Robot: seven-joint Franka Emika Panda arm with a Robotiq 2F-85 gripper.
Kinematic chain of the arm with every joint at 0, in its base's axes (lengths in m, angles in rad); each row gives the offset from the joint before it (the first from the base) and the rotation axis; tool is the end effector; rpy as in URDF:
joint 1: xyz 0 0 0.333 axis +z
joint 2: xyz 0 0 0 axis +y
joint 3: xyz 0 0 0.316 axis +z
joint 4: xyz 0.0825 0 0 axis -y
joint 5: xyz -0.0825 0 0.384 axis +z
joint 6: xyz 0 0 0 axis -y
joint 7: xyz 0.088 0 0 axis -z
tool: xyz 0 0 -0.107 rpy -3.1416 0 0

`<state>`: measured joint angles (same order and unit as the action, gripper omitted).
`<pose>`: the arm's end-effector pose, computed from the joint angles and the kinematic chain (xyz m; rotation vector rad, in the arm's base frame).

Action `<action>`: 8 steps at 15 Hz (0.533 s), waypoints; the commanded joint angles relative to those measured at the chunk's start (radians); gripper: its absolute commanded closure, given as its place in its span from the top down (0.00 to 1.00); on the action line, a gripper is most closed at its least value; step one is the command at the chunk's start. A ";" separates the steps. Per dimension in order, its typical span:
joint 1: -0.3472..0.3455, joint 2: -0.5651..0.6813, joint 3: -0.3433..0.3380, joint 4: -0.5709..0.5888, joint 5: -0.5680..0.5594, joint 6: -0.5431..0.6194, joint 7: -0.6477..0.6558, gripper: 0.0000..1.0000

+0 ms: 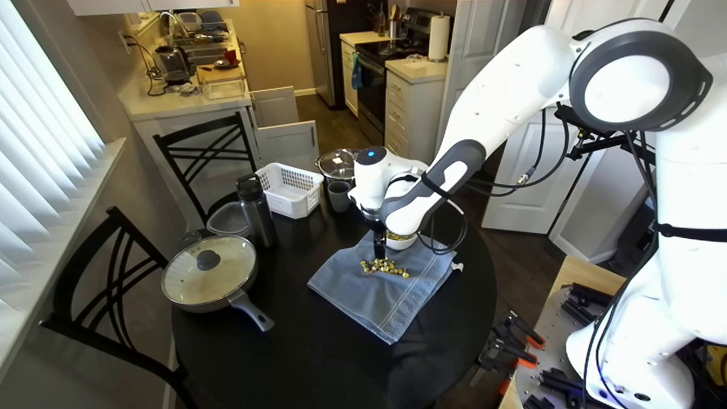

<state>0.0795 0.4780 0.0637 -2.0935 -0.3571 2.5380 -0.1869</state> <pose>0.5727 0.0869 0.1873 2.8315 0.9090 -0.0479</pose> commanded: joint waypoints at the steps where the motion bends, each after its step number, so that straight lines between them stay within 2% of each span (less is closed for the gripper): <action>1: -0.026 0.061 0.037 0.007 0.076 -0.010 -0.085 1.00; 8: -0.051 0.147 0.046 0.021 0.119 0.018 -0.131 1.00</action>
<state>0.0584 0.6008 0.0932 -2.0859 -0.2695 2.5395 -0.2637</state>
